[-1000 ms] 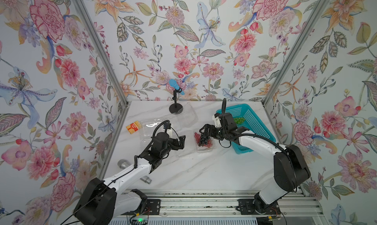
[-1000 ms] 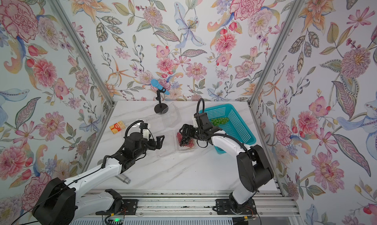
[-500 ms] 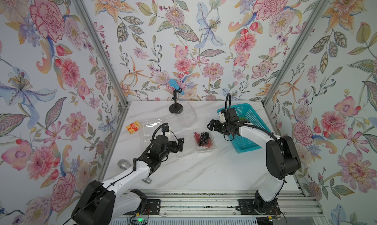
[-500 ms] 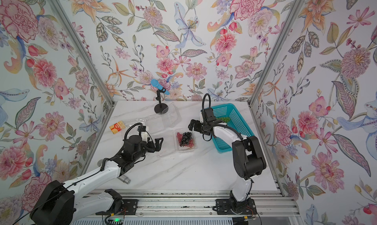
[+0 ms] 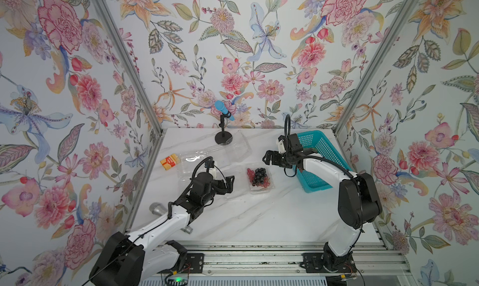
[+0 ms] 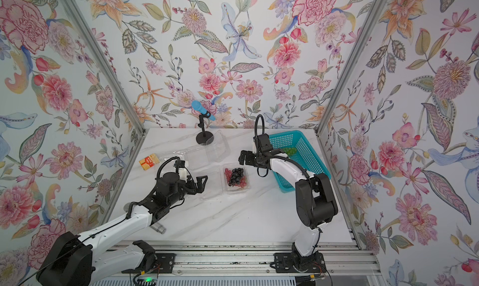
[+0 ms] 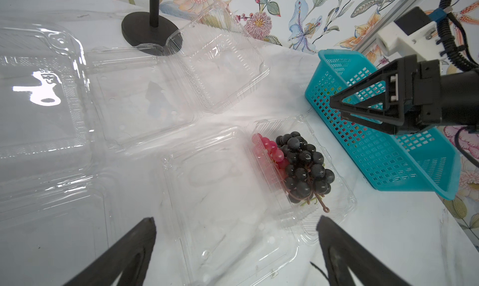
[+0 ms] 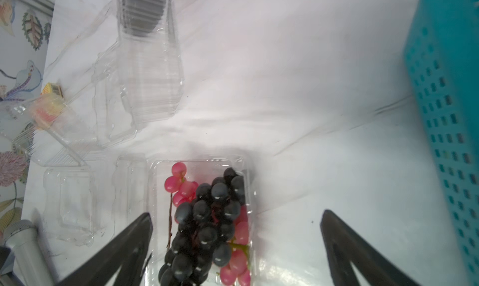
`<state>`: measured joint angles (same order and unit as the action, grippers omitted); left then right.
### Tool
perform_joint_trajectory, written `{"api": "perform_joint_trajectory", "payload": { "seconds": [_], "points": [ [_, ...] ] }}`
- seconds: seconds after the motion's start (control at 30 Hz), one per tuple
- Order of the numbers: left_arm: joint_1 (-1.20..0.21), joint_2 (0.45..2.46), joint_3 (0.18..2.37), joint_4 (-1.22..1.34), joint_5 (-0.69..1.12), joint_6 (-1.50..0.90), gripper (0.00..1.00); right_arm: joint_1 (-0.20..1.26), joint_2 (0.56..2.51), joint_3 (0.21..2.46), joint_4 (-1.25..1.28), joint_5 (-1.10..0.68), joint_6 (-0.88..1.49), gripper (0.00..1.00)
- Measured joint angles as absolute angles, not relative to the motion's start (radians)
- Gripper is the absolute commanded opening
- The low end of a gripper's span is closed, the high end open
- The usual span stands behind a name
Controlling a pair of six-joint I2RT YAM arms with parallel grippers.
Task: Pack grapes into containers
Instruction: Adjust the basket at the center of the board, then adjust the packing box at the center of the board.
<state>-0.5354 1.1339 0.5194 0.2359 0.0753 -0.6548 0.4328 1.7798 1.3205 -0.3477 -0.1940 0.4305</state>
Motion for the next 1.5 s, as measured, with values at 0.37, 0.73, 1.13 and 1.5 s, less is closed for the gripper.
{"api": "perform_joint_trajectory", "payload": {
  "seconds": [0.37, 0.73, 1.13, 1.5],
  "points": [
    [-0.535, 1.172, 0.519, 0.23, 0.078, -0.655, 1.0, 0.464, 1.766, 1.176, -0.321, -0.261, 0.449, 1.0],
    [-0.535, 1.221, 0.519, 0.224, 0.088, -0.643, 1.0, 0.459, 1.752, 1.134, -0.251, -0.313, 0.477, 0.99],
    [-0.532, 1.238, 0.476, 0.202, 0.101, -0.61, 1.0, 0.558, 1.756, 1.131, -0.192, -0.288, 0.506, 1.0],
    [-0.521, 1.367, 0.513, 0.201, 0.094, -0.622, 1.0, 0.528, 1.752, 1.103, -0.196, -0.254, 0.487, 1.0]
  ]
}}
